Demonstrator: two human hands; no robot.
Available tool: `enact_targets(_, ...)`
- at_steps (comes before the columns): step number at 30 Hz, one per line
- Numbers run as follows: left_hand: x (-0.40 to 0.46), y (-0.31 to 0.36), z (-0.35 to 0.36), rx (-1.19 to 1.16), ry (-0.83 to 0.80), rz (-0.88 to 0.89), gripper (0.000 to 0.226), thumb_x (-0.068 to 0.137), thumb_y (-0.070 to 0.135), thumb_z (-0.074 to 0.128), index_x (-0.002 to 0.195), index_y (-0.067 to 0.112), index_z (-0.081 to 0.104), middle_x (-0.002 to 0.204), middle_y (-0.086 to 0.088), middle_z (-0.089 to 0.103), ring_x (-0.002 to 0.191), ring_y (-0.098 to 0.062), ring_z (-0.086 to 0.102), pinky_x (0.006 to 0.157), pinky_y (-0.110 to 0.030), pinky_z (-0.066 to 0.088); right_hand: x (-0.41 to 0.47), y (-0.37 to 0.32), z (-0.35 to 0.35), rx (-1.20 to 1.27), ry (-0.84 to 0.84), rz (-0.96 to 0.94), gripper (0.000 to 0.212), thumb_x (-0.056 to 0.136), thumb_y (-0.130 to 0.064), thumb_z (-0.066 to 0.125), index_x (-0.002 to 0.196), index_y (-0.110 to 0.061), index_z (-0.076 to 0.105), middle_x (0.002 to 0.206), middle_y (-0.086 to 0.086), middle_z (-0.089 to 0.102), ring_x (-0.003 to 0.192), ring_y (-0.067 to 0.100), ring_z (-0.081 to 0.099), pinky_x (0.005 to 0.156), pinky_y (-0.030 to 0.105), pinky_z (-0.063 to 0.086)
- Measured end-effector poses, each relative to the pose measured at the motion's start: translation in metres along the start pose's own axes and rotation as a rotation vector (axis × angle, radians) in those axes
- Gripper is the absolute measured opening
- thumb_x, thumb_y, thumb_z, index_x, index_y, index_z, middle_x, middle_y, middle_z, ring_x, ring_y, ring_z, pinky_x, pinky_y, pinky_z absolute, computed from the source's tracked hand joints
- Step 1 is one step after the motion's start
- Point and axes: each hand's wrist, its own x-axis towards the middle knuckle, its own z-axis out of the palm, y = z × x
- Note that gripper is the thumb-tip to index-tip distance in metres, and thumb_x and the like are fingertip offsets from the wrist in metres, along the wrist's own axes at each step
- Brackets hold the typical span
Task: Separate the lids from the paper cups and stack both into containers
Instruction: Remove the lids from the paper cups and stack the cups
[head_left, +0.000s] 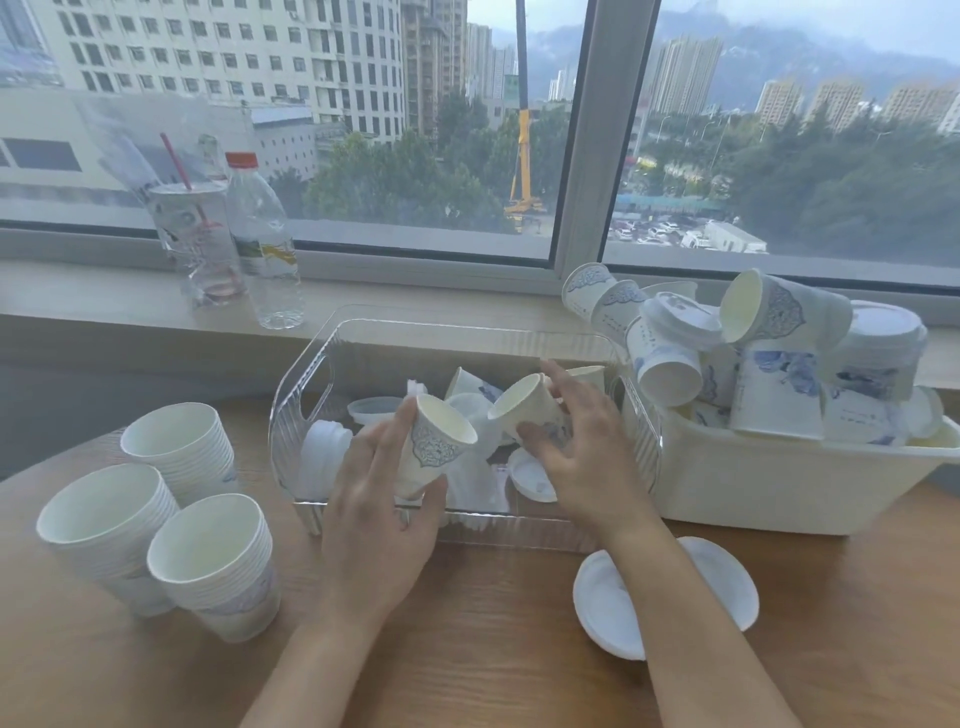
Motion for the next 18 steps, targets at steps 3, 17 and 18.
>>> enact_targets(3, -0.002, 0.001, 0.001, 0.019, 0.011, 0.022, 0.088, 0.084, 0.008, 0.084, 0.158, 0.031, 0.041, 0.139, 0.010, 0.055, 0.122, -0.013, 0.057, 0.089, -0.030, 0.048, -0.001, -0.013, -0.001, 0.234, 0.085, 0.038, 0.058, 0.099, -0.038, 0.069, 0.152, -0.038, 0.047, 0.131, -0.019, 0.056, 0.121, 0.007, 0.053, 0.105, 0.031, 0.046)
enact_targets(17, -0.005, 0.005, 0.000, -0.042, 0.025, 0.007, 0.093, 0.087, 0.019, 0.083, 0.161, 0.043, 0.031, 0.139, 0.015, 0.054, 0.113, 0.005, 0.052, 0.078, -0.028, 0.052, -0.016, -0.045, 0.027, 0.783, -0.104, 0.153, 0.054, 0.094, -0.046, 0.067, 0.145, -0.034, 0.052, 0.129, -0.013, 0.068, 0.126, 0.006, 0.061, 0.110, 0.038, 0.050)
enact_targets(18, -0.005, 0.006, 0.000, -0.038, 0.034, 0.008, 0.094, 0.085, 0.017, 0.084, 0.160, 0.040, 0.032, 0.137, 0.013, 0.055, 0.111, 0.006, 0.052, 0.077, -0.028, 0.051, -0.016, -0.046, 0.028, 0.772, -0.125, 0.146, 0.053, 0.094, -0.044, 0.067, 0.144, -0.033, 0.053, 0.128, -0.014, 0.069, 0.125, 0.005, 0.061, 0.108, 0.035, 0.051)
